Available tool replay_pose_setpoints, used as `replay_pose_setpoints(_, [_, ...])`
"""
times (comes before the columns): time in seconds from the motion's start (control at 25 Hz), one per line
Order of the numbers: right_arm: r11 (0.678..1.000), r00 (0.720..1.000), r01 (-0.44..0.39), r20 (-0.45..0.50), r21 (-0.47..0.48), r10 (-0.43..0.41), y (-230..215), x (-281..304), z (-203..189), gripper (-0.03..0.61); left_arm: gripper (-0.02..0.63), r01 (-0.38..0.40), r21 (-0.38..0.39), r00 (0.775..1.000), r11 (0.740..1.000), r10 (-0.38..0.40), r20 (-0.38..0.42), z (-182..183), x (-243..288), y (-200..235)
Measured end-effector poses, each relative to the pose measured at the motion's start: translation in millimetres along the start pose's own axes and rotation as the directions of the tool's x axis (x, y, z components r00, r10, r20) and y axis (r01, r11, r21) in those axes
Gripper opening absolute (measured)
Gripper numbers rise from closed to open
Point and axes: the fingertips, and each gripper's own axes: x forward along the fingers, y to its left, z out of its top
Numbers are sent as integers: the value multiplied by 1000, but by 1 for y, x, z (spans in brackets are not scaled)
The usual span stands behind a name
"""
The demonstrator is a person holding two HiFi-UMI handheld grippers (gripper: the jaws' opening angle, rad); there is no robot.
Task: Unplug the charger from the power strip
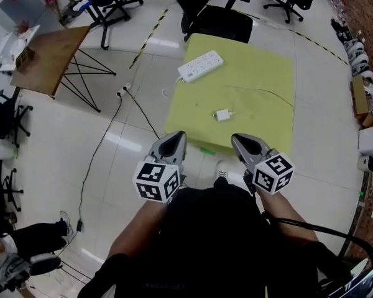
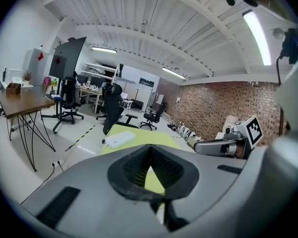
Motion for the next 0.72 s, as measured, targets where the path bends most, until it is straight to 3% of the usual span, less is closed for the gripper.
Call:
replay_pose_setpoints(0.36, [996,995,94,21,7,-94,30,-14,-13,2,5,80,29,997,996,-80,-13,-9,-26,1])
replay_pose_setpoints(0.72, [999,999,29,-24,-45,-30,21,-27,-10,2,5,9,-10,999,1000,-8,41,-1,-26,-20])
